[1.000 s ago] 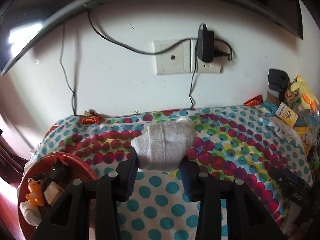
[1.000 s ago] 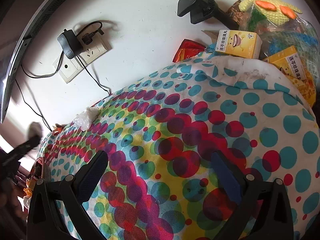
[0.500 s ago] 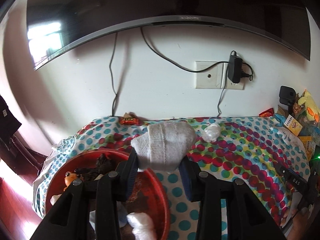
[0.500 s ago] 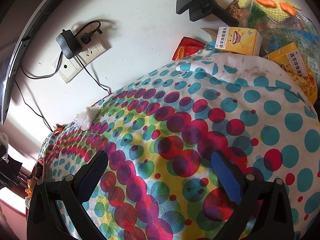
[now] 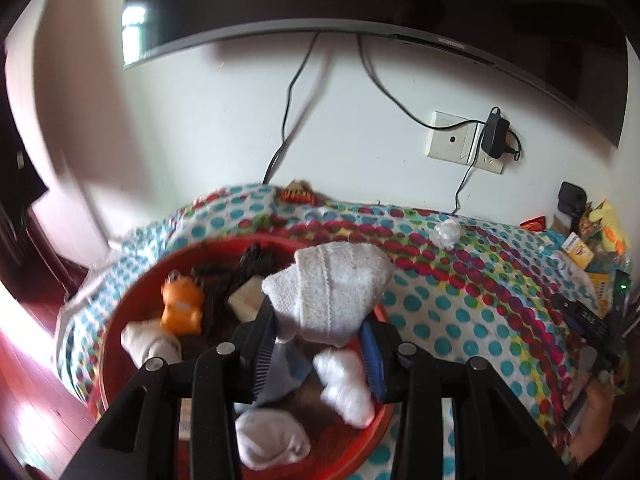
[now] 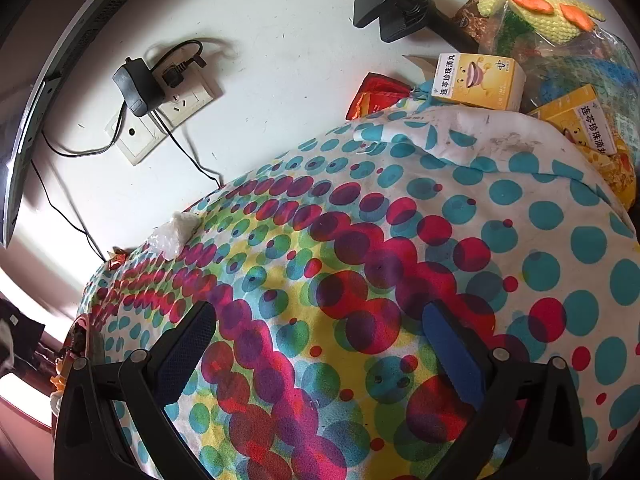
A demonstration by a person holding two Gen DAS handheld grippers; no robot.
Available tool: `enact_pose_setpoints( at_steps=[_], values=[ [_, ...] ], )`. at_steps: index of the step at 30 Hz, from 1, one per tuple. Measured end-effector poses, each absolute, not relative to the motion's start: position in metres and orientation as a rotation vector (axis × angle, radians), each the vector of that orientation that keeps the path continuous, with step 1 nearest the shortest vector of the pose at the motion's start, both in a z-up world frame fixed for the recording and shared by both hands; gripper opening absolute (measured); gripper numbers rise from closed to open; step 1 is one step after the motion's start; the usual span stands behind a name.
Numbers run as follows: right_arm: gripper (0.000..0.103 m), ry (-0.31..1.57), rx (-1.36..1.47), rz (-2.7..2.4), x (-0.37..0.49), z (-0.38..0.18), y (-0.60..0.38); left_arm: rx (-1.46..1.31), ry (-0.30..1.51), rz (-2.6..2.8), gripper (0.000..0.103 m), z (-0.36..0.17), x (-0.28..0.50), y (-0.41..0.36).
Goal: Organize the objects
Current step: 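Carry the white sock into the red tray and open the left gripper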
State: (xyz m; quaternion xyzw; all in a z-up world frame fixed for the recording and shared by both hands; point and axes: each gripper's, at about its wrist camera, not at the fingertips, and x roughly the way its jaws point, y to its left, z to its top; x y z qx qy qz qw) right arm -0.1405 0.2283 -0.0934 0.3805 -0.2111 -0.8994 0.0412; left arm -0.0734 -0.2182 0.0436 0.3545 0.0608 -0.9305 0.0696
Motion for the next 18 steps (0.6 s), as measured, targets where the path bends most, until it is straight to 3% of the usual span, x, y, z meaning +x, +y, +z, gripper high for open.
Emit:
enact_pose_setpoints(
  at_steps=[7,13,18],
  values=[
    [0.103,-0.644,1.167,-2.755,-0.14,-0.093,0.227,1.032,0.287,-2.728,0.039,0.022,-0.004,-0.29],
    [0.103,-0.646,1.165,-2.754,-0.14,-0.093,0.228,1.011,0.15,-2.67,0.039,0.007,0.029,-0.315],
    [0.103,-0.645,1.166,-2.754,-0.14,-0.094,0.228,1.021,0.197,-2.574,0.039,-0.006,0.029,-0.341]
  ],
)
